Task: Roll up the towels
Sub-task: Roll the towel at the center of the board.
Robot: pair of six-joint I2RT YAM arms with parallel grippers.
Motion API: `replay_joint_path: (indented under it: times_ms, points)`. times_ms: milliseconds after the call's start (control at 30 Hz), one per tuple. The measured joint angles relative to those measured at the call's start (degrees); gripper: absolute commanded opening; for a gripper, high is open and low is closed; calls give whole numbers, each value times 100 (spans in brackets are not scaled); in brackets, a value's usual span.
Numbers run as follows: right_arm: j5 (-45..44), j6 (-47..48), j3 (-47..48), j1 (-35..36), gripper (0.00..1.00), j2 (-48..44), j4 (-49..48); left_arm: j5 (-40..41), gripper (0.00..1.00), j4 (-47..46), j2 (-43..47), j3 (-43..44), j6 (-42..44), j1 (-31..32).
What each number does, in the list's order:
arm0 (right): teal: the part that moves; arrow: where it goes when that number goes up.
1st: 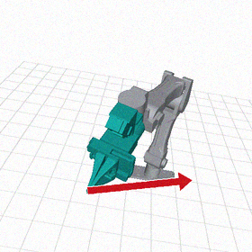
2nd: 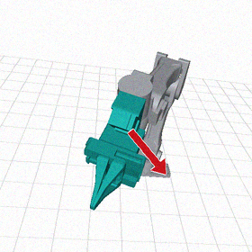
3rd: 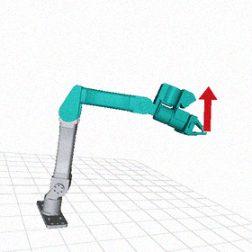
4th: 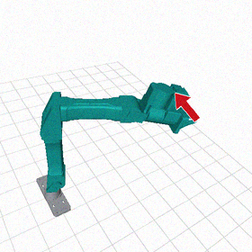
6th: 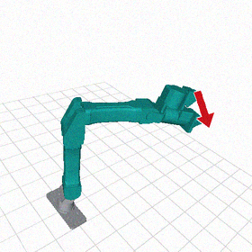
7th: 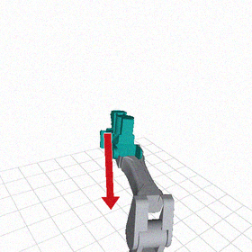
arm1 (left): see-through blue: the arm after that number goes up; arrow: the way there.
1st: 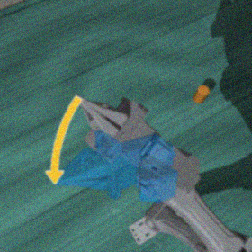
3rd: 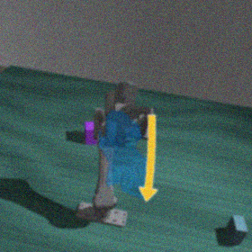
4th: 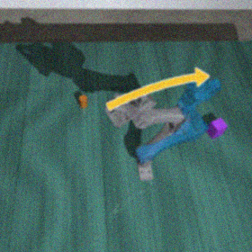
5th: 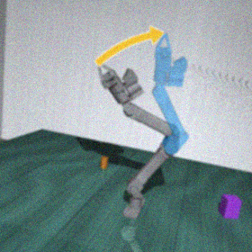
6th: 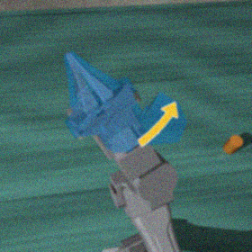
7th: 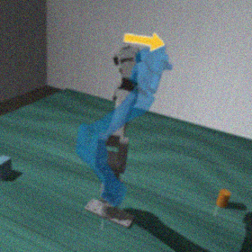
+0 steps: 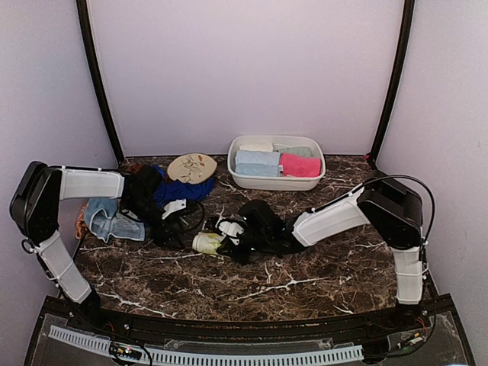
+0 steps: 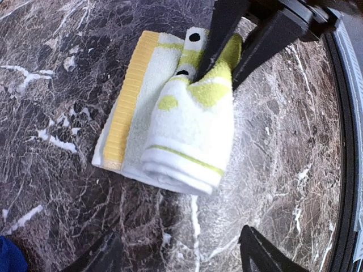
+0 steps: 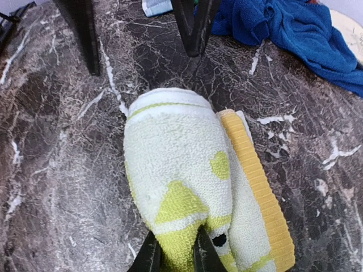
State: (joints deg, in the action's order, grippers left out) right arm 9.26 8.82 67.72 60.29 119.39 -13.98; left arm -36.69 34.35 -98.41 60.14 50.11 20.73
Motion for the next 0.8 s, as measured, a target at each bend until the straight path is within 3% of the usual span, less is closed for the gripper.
replay_joint_path:
  times_ms: [167, 300, 433, 567, 667, 800]
  points:
    - [1158, -693, 352, -361, 7, 136, 400, 15, 74, -162, 761, -415, 245, 149]
    - [1967, -1113, 1008, -601, 6, 492, 1008, 278, 73, -466, 1161, -592, 326, 868]
    - [2577, -1366, 1513, -721, 6, 817, 1467, 675, 69, -811, 1078, -586, 326, 1521]
    - [3023, -1589, 1707, -798, 6, 970, 1639, 1143, 64, -1152, 678, -472, 310, 1692]
    - [3237, -1709, 1722, -822, 6, 1012, 1659, 1403, 53, -1351, 437, -428, 291, 1692]
    - [3438, -1858, 1727, -831, 12, 1036, 1685, 1639, 17, -1449, 188, -396, 142, 1690]
